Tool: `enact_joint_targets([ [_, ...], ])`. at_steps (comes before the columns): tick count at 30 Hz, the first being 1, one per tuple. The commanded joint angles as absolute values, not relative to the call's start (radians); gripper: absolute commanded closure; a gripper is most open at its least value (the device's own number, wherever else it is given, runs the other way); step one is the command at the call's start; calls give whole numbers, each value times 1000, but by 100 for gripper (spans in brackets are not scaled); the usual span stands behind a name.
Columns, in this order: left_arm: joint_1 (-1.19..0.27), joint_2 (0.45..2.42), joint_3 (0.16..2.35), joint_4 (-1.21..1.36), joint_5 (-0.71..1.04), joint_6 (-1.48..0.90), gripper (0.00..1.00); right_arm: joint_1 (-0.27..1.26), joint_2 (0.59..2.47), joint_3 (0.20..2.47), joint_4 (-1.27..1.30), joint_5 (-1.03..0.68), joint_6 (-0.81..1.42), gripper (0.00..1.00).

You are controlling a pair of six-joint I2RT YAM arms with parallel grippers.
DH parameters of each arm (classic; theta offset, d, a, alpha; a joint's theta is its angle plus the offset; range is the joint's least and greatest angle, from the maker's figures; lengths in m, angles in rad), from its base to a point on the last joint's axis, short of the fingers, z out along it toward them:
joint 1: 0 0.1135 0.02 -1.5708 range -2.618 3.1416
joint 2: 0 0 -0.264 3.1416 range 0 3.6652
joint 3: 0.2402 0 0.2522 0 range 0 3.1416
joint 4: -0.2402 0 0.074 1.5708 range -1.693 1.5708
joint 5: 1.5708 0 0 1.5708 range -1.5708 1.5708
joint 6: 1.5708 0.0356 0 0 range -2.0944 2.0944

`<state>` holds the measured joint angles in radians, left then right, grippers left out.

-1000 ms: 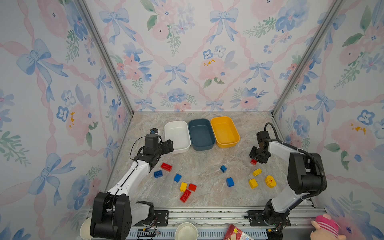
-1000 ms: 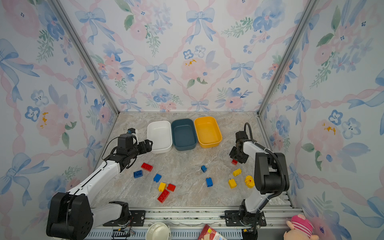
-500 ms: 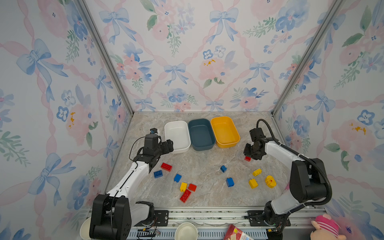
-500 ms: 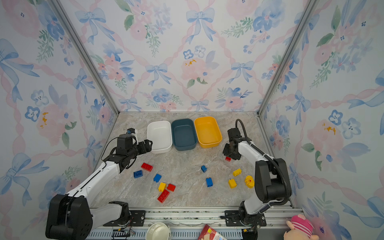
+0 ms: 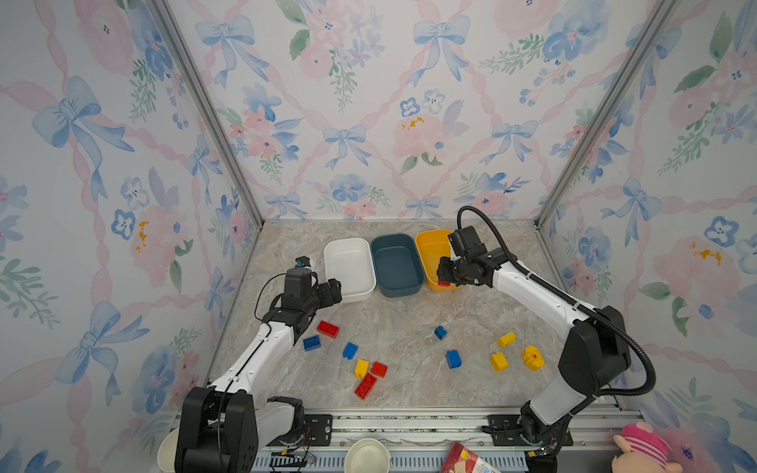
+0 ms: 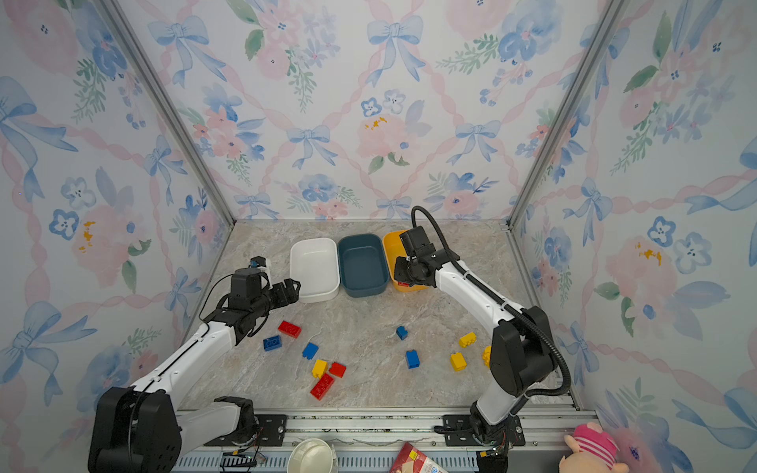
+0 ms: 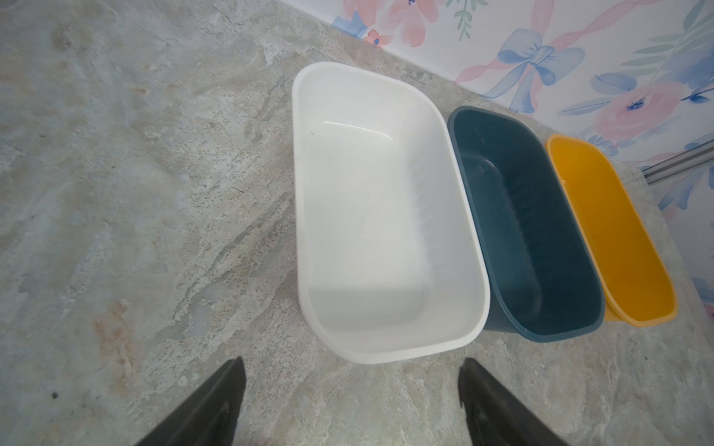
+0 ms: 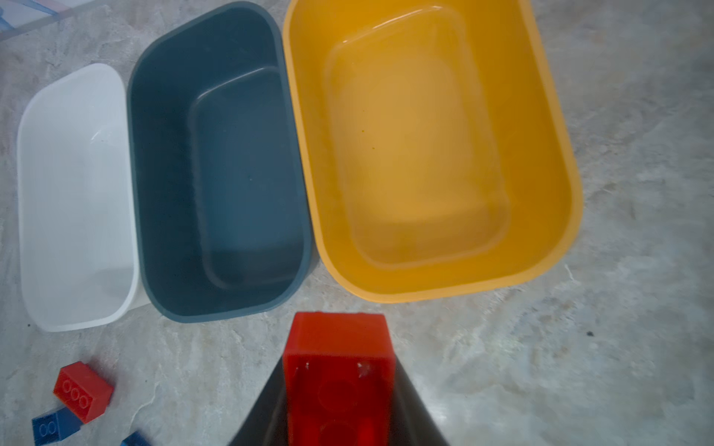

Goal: Sort the legos into containers by color
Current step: 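Carry the red brick over the teal bin and release it with the right gripper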

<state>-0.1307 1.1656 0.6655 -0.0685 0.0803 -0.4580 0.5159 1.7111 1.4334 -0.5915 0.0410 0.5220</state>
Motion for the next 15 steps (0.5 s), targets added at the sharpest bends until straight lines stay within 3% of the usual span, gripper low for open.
enact_joint_targets([
  [1, -137, 1145, 656, -67, 97, -476, 12, 561, 1811, 1527, -577, 23, 495, 70],
  [15, -137, 1140, 649, -68, 99, -474, 11, 627, 2186, 1870, -613, -18, 483, 69],
])
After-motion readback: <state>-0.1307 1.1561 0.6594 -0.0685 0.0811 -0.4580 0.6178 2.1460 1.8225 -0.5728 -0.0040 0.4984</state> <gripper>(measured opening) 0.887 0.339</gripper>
